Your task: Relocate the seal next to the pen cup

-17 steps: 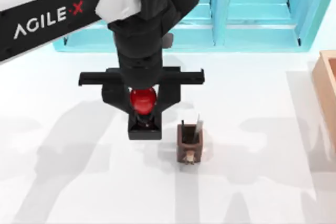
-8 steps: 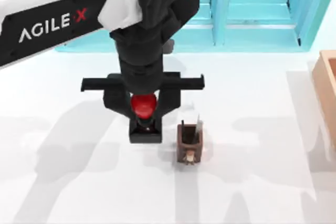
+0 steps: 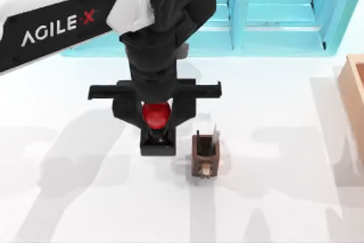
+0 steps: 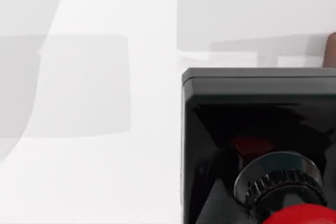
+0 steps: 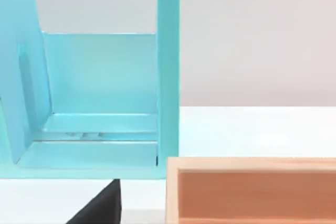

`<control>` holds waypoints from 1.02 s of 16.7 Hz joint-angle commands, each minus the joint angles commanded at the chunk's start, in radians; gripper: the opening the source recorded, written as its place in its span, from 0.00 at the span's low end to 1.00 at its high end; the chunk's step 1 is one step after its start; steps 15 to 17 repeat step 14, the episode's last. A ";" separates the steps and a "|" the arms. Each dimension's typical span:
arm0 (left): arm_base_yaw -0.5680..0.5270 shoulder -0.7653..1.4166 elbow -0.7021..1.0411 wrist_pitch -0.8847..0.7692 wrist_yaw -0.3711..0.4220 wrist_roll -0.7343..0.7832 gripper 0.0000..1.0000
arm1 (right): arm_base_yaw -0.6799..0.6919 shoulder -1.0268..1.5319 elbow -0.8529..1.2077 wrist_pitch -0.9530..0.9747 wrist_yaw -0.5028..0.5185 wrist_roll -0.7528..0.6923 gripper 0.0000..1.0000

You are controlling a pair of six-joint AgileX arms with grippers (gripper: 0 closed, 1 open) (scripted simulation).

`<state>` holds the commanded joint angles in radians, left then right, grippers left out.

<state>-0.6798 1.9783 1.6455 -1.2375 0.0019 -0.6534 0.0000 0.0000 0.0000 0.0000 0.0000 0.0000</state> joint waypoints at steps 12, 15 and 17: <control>0.000 0.000 0.000 0.000 0.000 0.000 1.00 | 0.000 0.000 0.000 0.000 0.000 0.000 1.00; 0.000 0.000 0.000 0.000 0.000 0.000 1.00 | 0.000 0.000 0.000 0.000 0.000 0.000 1.00; 0.000 0.000 0.000 0.000 0.000 0.000 1.00 | 0.000 0.000 0.000 0.000 0.000 0.000 1.00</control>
